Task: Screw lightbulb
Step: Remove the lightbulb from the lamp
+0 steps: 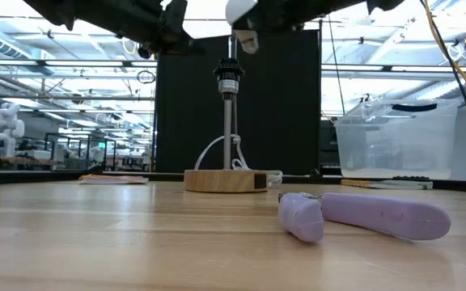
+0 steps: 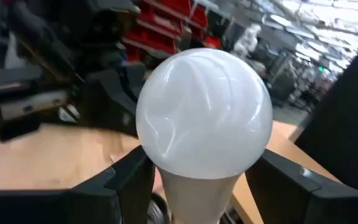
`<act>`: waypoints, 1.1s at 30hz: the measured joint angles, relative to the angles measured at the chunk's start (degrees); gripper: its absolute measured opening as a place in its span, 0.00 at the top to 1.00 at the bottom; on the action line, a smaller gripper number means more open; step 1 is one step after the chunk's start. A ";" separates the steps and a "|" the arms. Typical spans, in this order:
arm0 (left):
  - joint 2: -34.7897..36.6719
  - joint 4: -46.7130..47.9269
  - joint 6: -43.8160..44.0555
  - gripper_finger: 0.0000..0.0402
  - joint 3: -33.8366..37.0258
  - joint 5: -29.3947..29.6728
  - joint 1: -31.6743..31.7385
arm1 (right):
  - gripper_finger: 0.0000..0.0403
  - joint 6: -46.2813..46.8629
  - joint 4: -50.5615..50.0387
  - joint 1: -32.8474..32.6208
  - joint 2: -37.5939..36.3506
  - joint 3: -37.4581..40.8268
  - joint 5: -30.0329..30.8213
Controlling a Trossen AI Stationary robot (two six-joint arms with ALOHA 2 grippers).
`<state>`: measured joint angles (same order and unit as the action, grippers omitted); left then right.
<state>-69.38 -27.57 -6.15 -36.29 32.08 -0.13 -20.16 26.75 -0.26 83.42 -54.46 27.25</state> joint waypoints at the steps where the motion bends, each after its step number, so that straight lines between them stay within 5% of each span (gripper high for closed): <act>1: 0.00 0.09 0.15 1.00 0.00 -0.01 0.18 | 0.44 0.45 -2.46 -0.07 -1.05 0.00 1.00; 10: 0.00 0.10 0.23 1.00 0.00 -0.01 0.59 | 0.45 12.62 -28.21 -0.02 -6.89 0.00 6.07; 19: -0.01 0.08 0.77 1.00 0.00 -0.01 0.60 | 0.45 33.42 -53.67 0.97 -5.92 0.02 2.67; 33: -0.01 1.51 1.66 1.00 -0.02 -0.34 -1.25 | 0.45 42.98 -51.14 -0.10 5.29 3.66 -5.16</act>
<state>-69.38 -26.06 -4.49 -36.32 31.75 -1.38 22.82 -24.38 -0.36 88.71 -50.79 22.09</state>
